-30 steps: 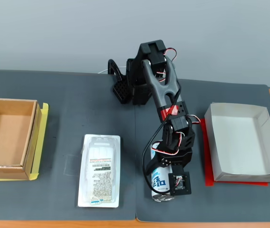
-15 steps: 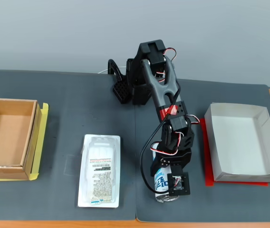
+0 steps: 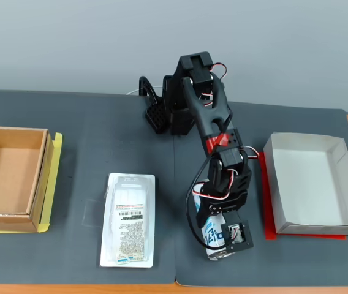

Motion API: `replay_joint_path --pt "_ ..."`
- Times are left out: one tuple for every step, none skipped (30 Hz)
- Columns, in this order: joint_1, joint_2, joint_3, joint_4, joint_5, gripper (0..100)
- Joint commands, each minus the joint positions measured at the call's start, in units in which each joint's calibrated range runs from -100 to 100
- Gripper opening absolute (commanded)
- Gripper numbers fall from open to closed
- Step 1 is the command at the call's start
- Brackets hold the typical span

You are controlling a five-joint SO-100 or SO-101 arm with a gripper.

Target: Pick the can and put it in the brown box

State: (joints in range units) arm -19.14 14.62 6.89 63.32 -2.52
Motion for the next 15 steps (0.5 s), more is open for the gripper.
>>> replay_joint_path --pt "2.1 -2.3 -13.9 8.7 4.4 8" --pt "2.7 -3.3 -16.5 10.2 5.0 8" --pt "3.5 -4.5 -19.0 11.4 5.5 8" --pt "4.5 -5.6 -21.3 12.3 6.0 8" --pt "5.8 -6.9 -23.3 13.0 6.6 8" --pt "7.1 -8.0 -24.9 13.7 7.3 8" --pt "8.7 -9.0 -26.1 14.2 8.2 8" --pt "10.3 -9.9 -27.0 14.7 9.4 8" --pt "11.8 -10.9 -27.4 15.3 11.0 8" --pt "13.5 -11.9 -27.6 16.0 12.7 8" --pt "15.2 -13.0 -27.6 16.6 14.4 8" --pt "17.0 -14.1 -27.6 17.3 16.2 8" --pt "19.0 -15.0 -27.6 17.9 18.0 8" --pt "21.2 -15.9 -27.6 18.2 19.8 8" --pt "23.4 -16.5 -27.5 18.2 21.6 8"
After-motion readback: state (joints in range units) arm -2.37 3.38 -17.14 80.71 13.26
